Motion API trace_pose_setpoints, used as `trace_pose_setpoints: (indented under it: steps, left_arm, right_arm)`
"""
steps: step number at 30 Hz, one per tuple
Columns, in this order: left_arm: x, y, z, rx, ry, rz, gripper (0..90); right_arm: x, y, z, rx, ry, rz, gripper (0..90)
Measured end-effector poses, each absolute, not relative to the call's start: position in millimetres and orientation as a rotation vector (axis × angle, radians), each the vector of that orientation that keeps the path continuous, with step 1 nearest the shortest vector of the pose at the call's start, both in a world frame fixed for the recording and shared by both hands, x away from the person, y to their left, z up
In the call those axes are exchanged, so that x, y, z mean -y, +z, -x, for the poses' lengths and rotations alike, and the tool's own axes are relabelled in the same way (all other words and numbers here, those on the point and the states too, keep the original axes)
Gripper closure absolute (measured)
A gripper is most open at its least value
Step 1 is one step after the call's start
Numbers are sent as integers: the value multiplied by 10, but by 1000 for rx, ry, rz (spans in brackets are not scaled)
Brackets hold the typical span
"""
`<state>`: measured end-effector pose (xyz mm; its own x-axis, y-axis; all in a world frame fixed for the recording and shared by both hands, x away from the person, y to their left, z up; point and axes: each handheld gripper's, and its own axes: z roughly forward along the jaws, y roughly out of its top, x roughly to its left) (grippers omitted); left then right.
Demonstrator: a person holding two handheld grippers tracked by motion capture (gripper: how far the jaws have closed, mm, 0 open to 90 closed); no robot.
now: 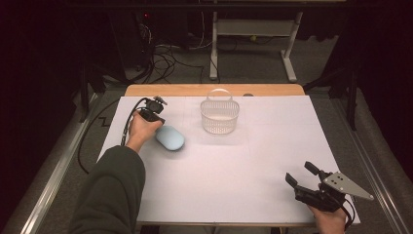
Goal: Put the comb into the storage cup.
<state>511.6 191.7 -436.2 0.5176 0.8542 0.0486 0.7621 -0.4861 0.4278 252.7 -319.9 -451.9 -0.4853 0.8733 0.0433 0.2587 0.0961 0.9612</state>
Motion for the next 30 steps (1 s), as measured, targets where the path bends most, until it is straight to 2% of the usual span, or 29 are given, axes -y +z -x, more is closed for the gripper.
trace_pose_setpoints:
  steps: [30]
  left_arm:
    - [-2148,-4356,-5030,-1415,357,-2408,900]
  right_arm:
    - [3197,-4517,-2524,-1817,1407,-1108,195]
